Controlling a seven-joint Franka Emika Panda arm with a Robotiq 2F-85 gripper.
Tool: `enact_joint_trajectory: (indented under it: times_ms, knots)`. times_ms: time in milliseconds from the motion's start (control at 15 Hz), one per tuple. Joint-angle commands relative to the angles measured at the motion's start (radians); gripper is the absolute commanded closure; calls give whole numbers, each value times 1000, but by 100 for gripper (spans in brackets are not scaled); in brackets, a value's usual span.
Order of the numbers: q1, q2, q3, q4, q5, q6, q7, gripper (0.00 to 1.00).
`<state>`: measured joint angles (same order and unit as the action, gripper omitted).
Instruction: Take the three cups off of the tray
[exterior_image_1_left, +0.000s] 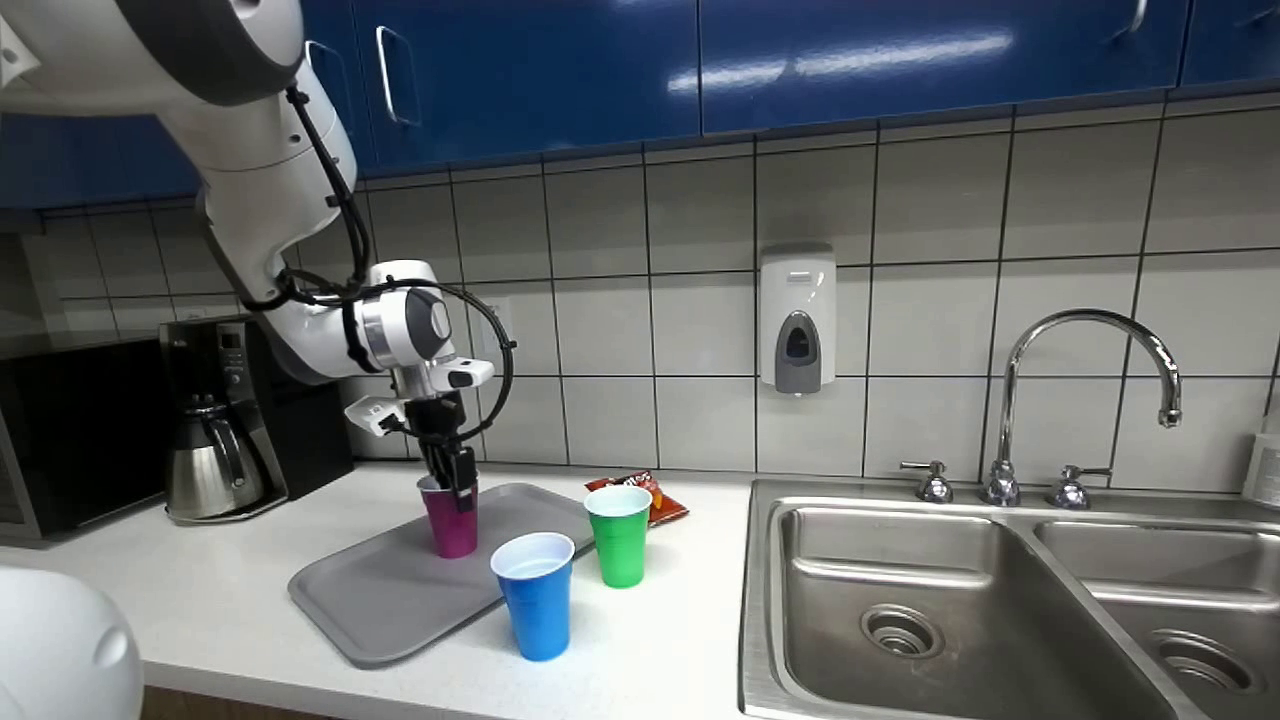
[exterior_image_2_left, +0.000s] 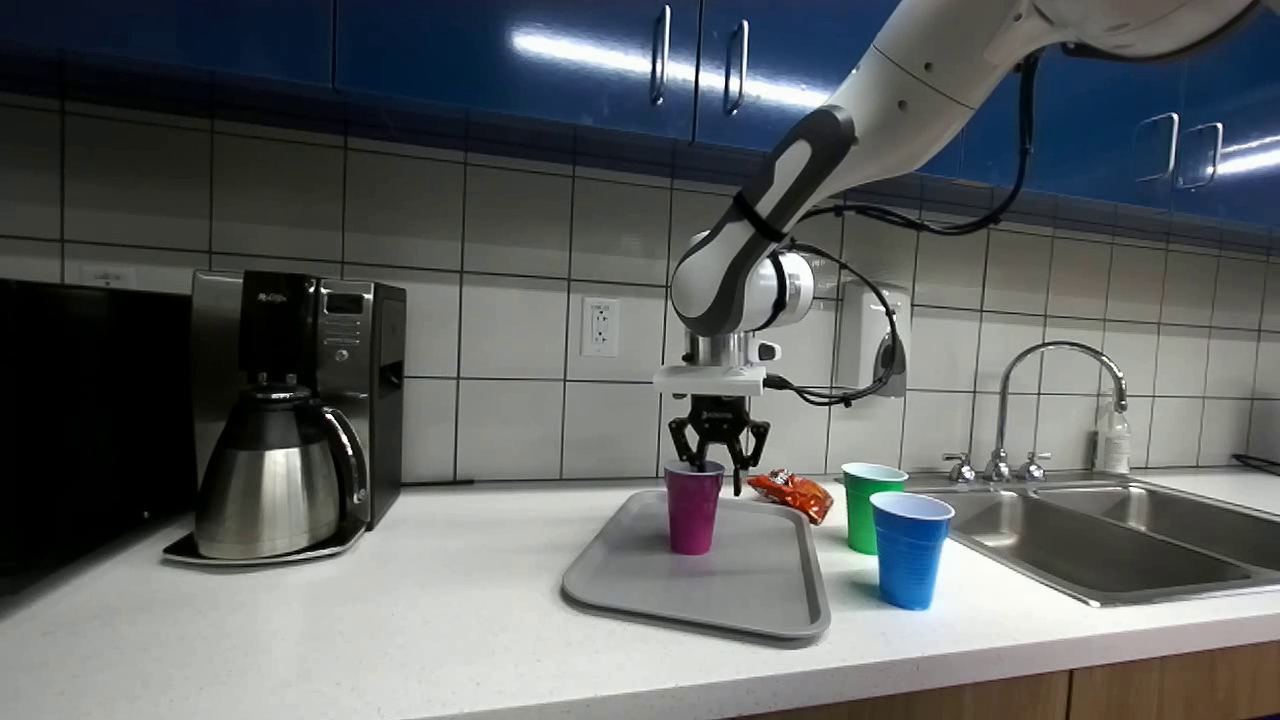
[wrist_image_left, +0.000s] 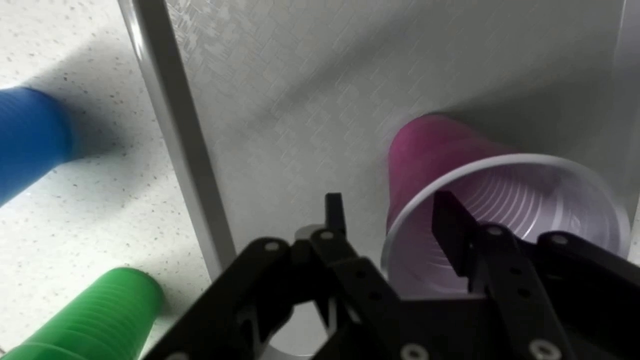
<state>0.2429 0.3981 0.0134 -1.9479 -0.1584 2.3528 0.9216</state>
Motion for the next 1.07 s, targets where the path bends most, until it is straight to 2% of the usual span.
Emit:
enact_joint_trajectory:
  times_ms: [0, 133, 200, 1000]
  knots:
    - [19, 11, -8, 34, -7, -41, 25, 80]
    - [23, 11, -7, 34, -7, -42, 26, 95]
    - [24, 10, -7, 34, -7, -42, 26, 99]
    - [35, -22, 0, 24, -3, -14, 31, 99]
